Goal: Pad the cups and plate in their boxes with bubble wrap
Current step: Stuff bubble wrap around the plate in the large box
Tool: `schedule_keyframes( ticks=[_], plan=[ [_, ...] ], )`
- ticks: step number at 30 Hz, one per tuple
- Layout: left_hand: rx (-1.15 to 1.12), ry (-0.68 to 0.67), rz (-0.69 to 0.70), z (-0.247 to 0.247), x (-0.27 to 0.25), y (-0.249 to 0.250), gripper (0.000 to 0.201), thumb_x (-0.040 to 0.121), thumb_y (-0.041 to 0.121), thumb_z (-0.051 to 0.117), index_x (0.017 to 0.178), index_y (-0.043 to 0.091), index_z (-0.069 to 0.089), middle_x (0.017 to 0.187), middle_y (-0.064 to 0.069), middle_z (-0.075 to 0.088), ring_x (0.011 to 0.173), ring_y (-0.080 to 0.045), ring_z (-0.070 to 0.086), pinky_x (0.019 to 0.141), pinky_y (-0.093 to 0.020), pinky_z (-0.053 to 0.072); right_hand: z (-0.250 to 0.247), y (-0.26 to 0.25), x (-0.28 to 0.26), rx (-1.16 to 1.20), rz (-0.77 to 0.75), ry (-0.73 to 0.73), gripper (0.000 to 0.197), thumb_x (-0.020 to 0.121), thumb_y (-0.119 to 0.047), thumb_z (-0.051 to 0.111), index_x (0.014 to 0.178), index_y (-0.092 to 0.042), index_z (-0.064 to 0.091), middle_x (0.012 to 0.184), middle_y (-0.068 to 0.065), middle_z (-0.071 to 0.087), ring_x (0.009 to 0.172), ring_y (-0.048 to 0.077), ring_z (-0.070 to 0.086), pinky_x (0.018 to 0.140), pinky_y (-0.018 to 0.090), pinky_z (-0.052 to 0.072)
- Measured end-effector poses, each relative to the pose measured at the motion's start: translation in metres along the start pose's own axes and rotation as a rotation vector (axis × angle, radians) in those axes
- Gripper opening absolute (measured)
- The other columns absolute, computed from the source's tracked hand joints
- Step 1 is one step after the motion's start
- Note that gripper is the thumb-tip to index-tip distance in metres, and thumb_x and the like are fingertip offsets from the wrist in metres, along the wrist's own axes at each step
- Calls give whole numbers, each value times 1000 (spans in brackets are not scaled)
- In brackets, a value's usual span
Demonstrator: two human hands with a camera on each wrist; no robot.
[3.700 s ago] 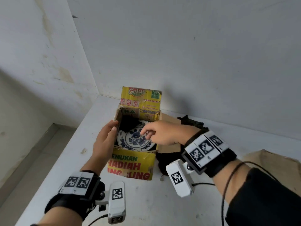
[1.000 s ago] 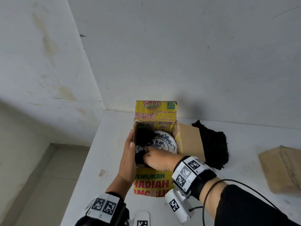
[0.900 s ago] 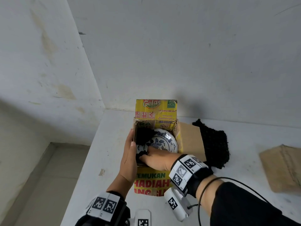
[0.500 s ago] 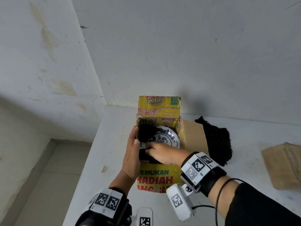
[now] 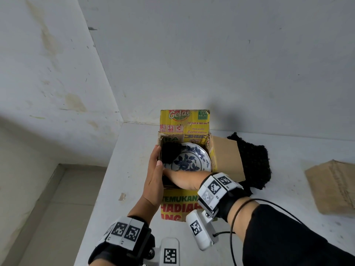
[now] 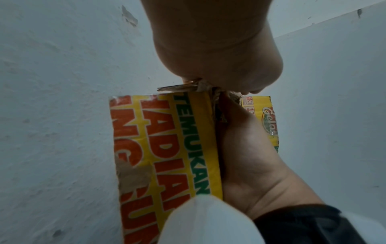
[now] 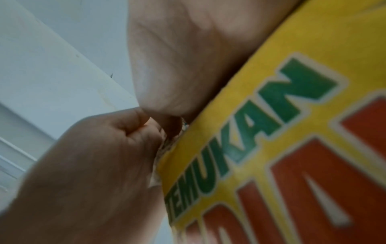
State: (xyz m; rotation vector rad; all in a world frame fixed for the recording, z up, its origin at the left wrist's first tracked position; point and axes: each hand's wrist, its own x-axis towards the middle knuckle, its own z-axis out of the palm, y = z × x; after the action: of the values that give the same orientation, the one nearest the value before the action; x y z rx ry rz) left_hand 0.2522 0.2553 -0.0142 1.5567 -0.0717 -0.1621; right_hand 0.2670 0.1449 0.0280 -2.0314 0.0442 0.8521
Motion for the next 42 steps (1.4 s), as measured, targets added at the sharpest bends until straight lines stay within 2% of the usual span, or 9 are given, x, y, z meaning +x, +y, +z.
schedule_keyframes(
  ticks=[4, 10, 14, 16, 19, 21, 27, 38, 42],
  plan=[
    [9, -24, 12, -1, 0, 0, 53, 90, 50, 28, 141, 34, 23, 153, 7, 26, 140, -5, 25, 117, -40, 23, -25, -3, -16, -30, 205, -31, 69, 93, -65, 17, 146, -23, 33, 149, 0, 35, 139, 21, 30, 112, 35, 23],
    [-8, -9, 4, -1, 1, -6, 69, 84, 60, 29, 146, 31, 24, 152, 7, 29, 140, -8, 28, 116, -44, 26, -10, -7, -22, 162, 48, -78, 55, 100, -50, 21, 150, -27, 15, 154, -5, 24, 142, 13, 20, 111, 28, 16],
    [-10, -15, 3, -1, 1, -5, 61, 88, 55, 29, 144, 33, 23, 153, 6, 28, 140, -8, 27, 116, -44, 25, -13, -2, -17, 162, 48, -136, 50, 102, -44, 24, 147, -23, 26, 148, -1, 36, 137, 15, 31, 106, 23, 23],
    [7, -15, 3, -1, 1, -4, 60, 89, 52, 29, 144, 31, 22, 153, 6, 27, 140, -9, 27, 116, -44, 25, -18, 0, -15, -8, 56, -95, 45, 99, -44, 34, 137, -22, 45, 139, 3, 48, 129, 21, 42, 106, 30, 31],
    [12, -23, 12, -1, 2, -3, 65, 84, 59, 30, 143, 33, 23, 153, 4, 27, 141, -12, 27, 116, -46, 24, -30, 1, -13, -473, -103, 215, 29, 92, -26, 50, 119, -25, 61, 124, 3, 54, 118, 24, 47, 95, 34, 41],
    [12, -18, 12, -1, 2, -4, 64, 83, 58, 30, 142, 34, 24, 153, 4, 27, 140, -12, 27, 116, -46, 25, -35, 5, -13, -764, -223, 324, 41, 87, -23, 54, 126, -36, 53, 138, -1, 41, 126, 26, 35, 101, 41, 36],
    [42, -13, 10, 0, 2, -5, 60, 91, 45, 28, 146, 24, 23, 154, 4, 24, 141, -8, 23, 117, -43, 22, -29, 26, 8, -940, -33, 172, 84, 76, -59, 64, 141, -56, 12, 158, -5, -7, 142, 40, -9, 111, 62, 9],
    [72, 14, 62, -1, 6, -16, 67, 87, 52, 29, 146, 19, 26, 154, 3, 25, 142, -9, 22, 117, -46, 21, -25, 35, 23, -968, 29, 130, 85, 74, -66, 60, 139, -59, 5, 158, -6, -4, 142, 40, -9, 111, 61, 6],
    [139, 23, 60, -2, 5, -14, 60, 87, 53, 28, 142, 30, 29, 153, 7, 27, 141, -6, 23, 117, -45, 23, -29, 34, 19, -889, 10, 127, 81, 77, -60, 63, 141, -56, 13, 158, -5, -3, 143, 38, -8, 112, 59, 6]
  ],
)
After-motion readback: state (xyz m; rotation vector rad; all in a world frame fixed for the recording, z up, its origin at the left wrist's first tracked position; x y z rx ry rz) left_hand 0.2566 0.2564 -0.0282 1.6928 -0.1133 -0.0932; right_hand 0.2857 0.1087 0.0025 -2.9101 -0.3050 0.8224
